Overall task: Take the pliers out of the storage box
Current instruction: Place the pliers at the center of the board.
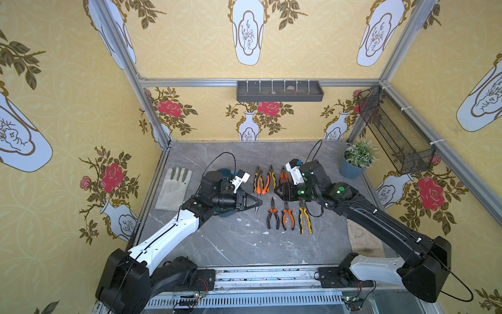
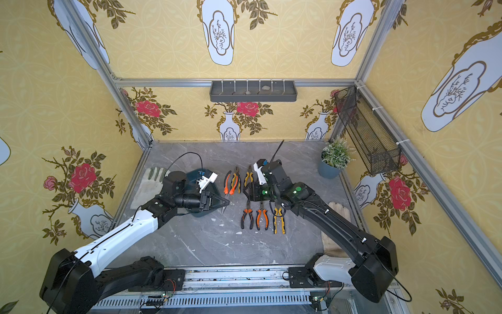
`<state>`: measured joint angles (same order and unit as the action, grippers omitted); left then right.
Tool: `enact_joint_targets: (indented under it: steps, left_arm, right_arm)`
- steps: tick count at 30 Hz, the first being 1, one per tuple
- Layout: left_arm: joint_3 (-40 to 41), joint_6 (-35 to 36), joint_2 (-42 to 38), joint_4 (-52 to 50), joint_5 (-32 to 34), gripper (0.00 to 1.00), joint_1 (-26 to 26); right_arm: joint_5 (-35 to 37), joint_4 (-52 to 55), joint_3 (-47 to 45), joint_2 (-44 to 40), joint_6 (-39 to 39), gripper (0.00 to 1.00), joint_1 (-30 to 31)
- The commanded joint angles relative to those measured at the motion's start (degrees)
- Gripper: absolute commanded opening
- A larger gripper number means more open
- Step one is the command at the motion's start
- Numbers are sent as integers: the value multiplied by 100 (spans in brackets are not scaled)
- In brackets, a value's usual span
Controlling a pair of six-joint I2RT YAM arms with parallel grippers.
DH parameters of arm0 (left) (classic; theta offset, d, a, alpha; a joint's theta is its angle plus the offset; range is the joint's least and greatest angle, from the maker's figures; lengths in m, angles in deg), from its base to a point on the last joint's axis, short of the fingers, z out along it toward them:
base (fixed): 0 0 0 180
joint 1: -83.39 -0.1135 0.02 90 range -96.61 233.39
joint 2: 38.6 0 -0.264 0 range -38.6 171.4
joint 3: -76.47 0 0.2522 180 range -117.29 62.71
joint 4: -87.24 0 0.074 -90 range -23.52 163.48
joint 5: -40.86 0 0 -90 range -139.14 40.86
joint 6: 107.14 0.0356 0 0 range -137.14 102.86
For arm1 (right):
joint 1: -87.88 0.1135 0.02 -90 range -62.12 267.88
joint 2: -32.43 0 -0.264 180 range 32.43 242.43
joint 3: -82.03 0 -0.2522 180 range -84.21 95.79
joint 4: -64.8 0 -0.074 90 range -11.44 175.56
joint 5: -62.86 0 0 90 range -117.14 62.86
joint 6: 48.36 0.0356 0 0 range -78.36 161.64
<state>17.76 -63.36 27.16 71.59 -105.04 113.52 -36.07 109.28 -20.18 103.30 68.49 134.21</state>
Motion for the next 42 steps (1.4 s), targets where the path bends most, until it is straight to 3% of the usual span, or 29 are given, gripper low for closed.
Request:
enact_joint_targets:
  steps: [1,5,7,9,16,20,25,28,30,34,38,42]
  left_arm:
    - [-335,1393,-10,-1792,504,0,11]
    - [-496,1769,-22,-2367,940,0,10]
    - [-504,1863,26,-2403,838,0,10]
    - [-556,2028,89,-2516,746,0,10]
    - [-816,3050,265,-3080,-177,0,13]
    - [-1141,4118,440,-3971,-50,0,10]
    - [-1444,5725,466,-4779,476,0,47]
    - [-1572,6549,341,-5100,924,0,116]
    - [-1798,6986,411,-5564,1016,0,116]
    - [-2255,7383,891,-6347,1011,0,132]
    - [-2524,7431,1348,-6637,744,0,289]
    - [-2530,7399,1425,-6669,832,0,327]
  right_arm:
    - [741,472,381,111,-32,60,153]
    - [730,817,996,448,430,63,316]
    - [1080,1074,1292,515,318,61,570]
    - [1267,1246,1464,489,-300,55,764]
    - [1894,2107,2080,605,-1922,56,1432]
    - [1931,1572,1420,109,-2877,56,1476]
    - [1809,647,272,-915,-4697,60,1557]
    - [1448,906,256,-1048,-5480,60,1583]
    - [1571,1373,438,-847,-5726,60,1748]
    - [2689,1725,449,-467,-6203,61,2569]
    - [4188,1192,127,-237,-6848,64,3345]
    - [4985,404,-259,-338,-7648,64,3634]
